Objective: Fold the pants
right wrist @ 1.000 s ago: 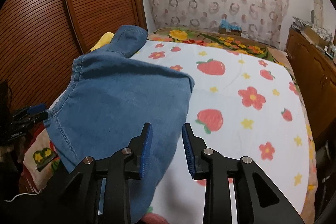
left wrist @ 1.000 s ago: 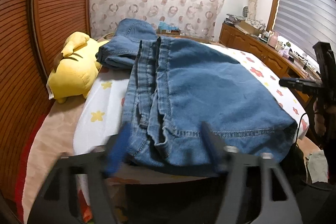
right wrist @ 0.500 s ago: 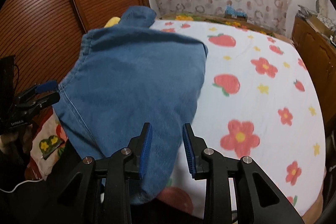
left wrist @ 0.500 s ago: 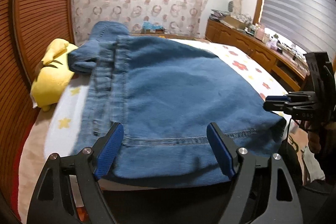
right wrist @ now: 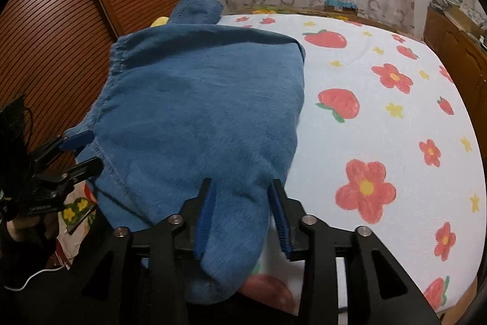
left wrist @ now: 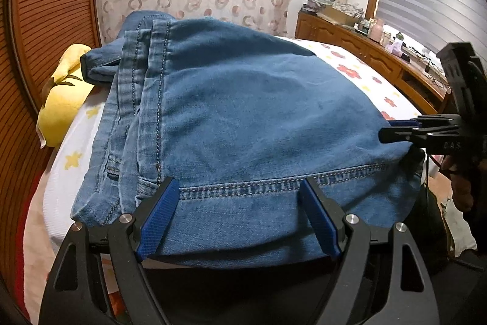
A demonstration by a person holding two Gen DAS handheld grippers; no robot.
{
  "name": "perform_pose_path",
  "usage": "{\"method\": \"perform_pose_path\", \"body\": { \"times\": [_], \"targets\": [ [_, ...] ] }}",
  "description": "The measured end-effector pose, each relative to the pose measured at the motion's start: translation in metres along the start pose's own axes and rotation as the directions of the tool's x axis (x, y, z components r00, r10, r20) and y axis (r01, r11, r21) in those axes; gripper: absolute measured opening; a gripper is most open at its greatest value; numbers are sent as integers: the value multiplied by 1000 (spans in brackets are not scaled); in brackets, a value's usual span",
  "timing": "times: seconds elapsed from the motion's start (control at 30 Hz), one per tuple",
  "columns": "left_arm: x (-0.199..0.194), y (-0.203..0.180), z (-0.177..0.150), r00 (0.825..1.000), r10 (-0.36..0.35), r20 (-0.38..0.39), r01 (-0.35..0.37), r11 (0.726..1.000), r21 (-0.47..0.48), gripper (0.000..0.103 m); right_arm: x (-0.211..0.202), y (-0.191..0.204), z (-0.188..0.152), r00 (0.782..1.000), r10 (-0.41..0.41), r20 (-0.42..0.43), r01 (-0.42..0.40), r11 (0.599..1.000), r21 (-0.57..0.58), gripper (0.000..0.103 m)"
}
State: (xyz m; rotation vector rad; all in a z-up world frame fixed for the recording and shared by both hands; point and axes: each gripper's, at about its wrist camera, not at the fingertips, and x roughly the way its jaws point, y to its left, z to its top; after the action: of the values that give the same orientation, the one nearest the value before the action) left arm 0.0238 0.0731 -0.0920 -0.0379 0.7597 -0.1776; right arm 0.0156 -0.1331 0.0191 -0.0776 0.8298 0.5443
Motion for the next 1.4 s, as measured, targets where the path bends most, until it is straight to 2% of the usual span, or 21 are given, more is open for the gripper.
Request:
{"method": "perform_pose_path", "body": {
  "times": [0.1, 0.37, 0.47, 0.5, 0.53, 0.73, 0.93, 1.03, 1.2, 1.4],
  "targets": [
    [0, 0, -1, 1000, 0, 1, 0, 1000, 1, 82, 8, -3, 2, 1000, -1, -25, 2, 1000, 20, 47],
    [0, 1, -2, 1000, 4, -5, -4, 1000, 6, 82, 15, -7, 3, 997, 67, -37, -65, 997, 48, 46],
    [1, 1, -2, 1000, 4, -8, -4, 1000, 5, 82, 16, -7, 4, 995, 96, -37, -94, 995, 45, 27],
    [1, 1, -2, 1000, 2, -8, -2, 1000, 4, 82, 15, -5, 4, 995, 100, -26, -98, 994, 41, 17],
    [1, 2, -2, 1000, 1, -9, -1, 1000, 3, 82, 12, -3, 5, 995, 103, -14, -102, 994, 31, 14],
    [4, 3, -2, 1000, -10, -14, 10, 1000, -2, 82, -22, 11, 23, 984, 157, 85, -157, 988, -3, 11],
    [-5, 11, -1, 999, -52, -10, 52, 998, -37, 82, -44, 51, 53, 967, 207, 148, -191, 975, -115, 10],
    [-24, 22, 3, 998, -56, 24, 57, 996, -63, 82, -45, 74, 67, 960, 232, 155, -206, 964, -167, 10],
    [-57, 44, 8, 996, 9, 93, -1, 996, -88, 82, -33, 116, 90, 951, 279, 132, -240, 938, -250, 9],
    [-83, 80, 0, 987, 105, 119, -87, 985, -147, 82, 7, 164, 104, 937, 345, 56, -311, 896, -318, 9]
  ]
}}
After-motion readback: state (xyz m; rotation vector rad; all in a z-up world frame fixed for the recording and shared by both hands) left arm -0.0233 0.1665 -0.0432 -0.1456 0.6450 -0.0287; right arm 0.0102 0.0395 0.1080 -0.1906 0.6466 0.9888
